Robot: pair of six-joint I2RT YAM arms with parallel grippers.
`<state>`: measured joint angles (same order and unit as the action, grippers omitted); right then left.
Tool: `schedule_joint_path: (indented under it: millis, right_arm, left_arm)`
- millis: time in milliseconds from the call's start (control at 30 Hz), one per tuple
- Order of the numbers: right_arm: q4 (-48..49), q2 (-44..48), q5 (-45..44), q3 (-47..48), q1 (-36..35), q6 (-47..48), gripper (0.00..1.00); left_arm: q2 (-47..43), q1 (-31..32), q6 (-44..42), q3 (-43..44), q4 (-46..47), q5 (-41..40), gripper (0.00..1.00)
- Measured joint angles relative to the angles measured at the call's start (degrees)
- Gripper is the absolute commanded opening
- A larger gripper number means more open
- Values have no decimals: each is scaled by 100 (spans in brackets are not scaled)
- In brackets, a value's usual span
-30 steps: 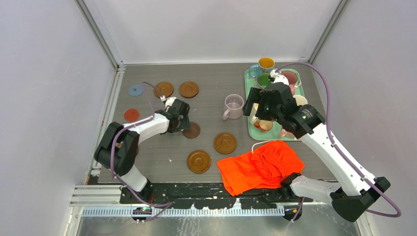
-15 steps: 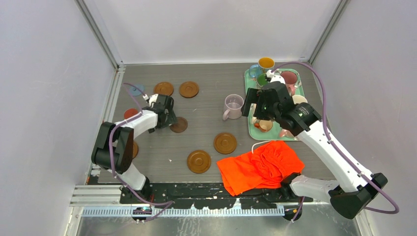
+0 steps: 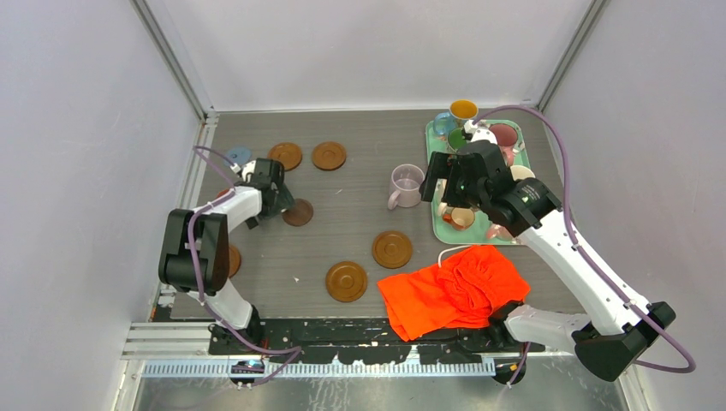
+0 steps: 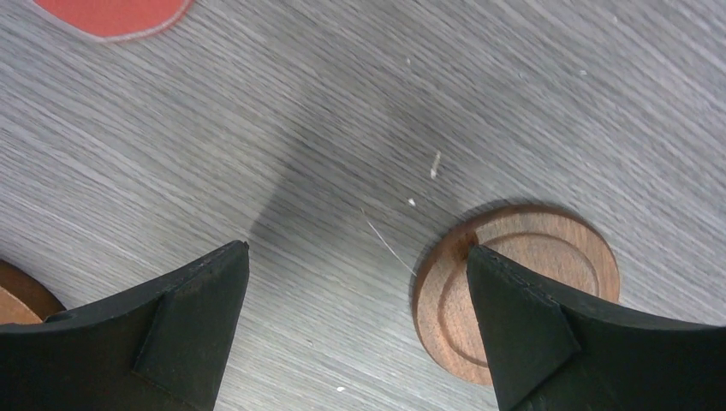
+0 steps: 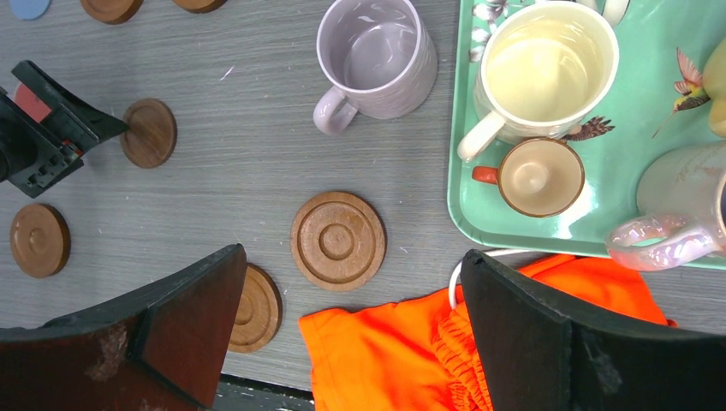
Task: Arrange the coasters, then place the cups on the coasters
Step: Move the coaster to the center of the board.
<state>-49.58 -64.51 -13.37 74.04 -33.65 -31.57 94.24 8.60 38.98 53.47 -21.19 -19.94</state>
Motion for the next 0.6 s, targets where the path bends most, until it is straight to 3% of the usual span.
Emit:
schedule_joint_path:
  millis: [600]
  right_arm:
    - [2,-4,44,0,0,94,100]
  left_arm:
    - [483,-699,-4,863,-35,326,100]
